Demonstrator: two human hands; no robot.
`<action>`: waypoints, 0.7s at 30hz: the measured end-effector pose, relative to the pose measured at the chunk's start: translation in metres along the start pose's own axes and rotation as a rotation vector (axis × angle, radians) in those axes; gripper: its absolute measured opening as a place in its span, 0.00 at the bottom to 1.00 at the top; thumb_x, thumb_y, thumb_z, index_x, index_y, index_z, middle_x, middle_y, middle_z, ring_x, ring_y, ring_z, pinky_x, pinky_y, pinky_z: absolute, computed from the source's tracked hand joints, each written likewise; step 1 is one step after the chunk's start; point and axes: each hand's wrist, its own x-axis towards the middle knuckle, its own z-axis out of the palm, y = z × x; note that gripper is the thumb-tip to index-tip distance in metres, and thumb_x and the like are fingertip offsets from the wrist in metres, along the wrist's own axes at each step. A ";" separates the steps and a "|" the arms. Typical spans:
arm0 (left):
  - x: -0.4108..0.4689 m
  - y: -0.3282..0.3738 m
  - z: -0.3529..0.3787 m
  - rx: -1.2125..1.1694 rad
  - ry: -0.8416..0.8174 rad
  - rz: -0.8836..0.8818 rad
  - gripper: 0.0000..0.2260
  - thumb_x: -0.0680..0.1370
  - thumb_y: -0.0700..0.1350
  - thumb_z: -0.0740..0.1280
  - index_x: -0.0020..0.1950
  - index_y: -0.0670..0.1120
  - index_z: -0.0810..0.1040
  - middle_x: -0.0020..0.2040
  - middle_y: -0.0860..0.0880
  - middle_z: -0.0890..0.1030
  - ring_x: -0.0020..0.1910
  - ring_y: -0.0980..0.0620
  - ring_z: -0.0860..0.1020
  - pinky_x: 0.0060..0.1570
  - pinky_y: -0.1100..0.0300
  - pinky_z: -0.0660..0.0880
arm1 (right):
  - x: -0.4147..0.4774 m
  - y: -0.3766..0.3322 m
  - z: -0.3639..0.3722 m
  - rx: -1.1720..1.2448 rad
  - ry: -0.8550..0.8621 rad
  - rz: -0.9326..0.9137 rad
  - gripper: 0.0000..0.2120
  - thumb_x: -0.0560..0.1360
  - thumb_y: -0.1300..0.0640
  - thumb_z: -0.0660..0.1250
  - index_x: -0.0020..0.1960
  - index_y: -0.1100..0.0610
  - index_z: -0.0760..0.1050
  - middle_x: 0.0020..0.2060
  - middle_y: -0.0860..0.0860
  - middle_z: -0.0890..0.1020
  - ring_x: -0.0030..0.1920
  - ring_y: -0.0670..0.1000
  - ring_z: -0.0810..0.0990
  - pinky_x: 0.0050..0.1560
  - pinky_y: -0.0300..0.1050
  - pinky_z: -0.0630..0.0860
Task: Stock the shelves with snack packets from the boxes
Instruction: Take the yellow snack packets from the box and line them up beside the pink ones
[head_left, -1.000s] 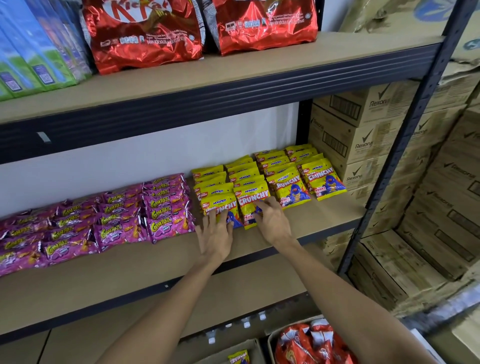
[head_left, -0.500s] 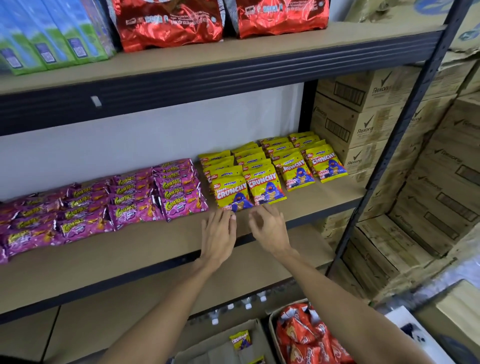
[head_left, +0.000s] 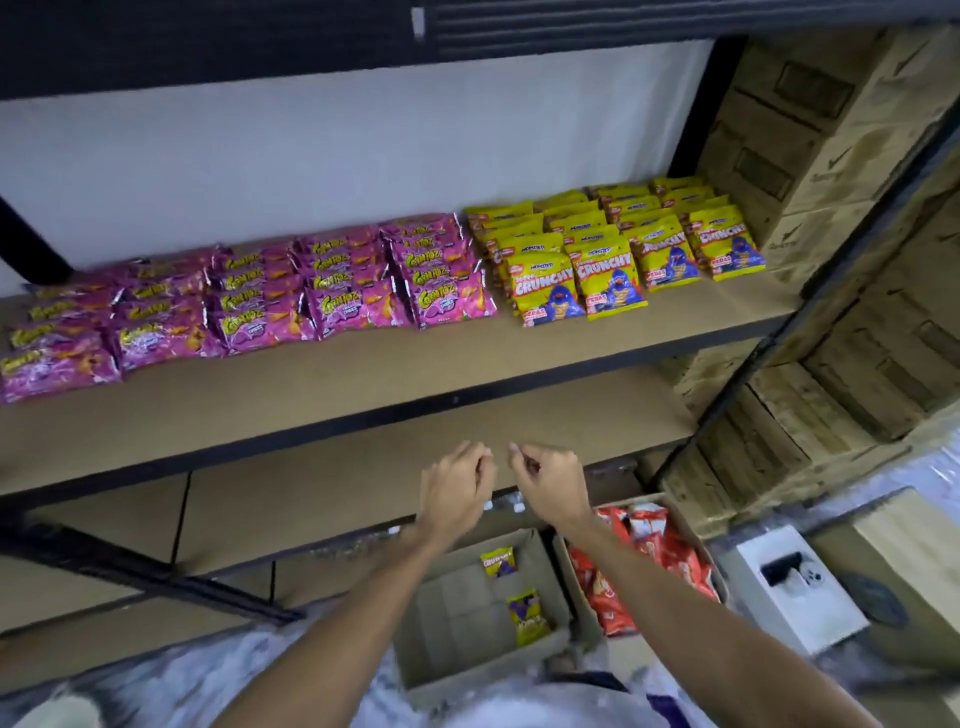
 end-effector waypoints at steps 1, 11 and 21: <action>-0.009 -0.004 0.001 -0.013 -0.038 -0.020 0.11 0.81 0.45 0.61 0.39 0.52 0.66 0.36 0.50 0.75 0.35 0.45 0.76 0.34 0.55 0.66 | -0.012 -0.001 0.006 -0.011 -0.011 0.028 0.21 0.77 0.50 0.64 0.30 0.50 0.59 0.21 0.46 0.60 0.25 0.49 0.62 0.30 0.40 0.58; -0.086 -0.047 0.029 0.191 -0.657 -0.333 0.23 0.86 0.53 0.49 0.60 0.42 0.79 0.59 0.38 0.81 0.60 0.38 0.78 0.55 0.49 0.74 | -0.122 0.020 0.041 -0.034 -0.262 0.402 0.21 0.80 0.46 0.63 0.31 0.55 0.72 0.20 0.47 0.67 0.22 0.45 0.67 0.29 0.44 0.62; -0.132 -0.065 0.099 0.152 -0.752 -0.435 0.27 0.85 0.57 0.46 0.52 0.41 0.78 0.49 0.37 0.83 0.52 0.36 0.81 0.50 0.48 0.74 | -0.156 0.065 0.047 -0.023 -0.518 0.667 0.25 0.80 0.49 0.65 0.27 0.52 0.62 0.22 0.47 0.67 0.26 0.47 0.67 0.35 0.43 0.62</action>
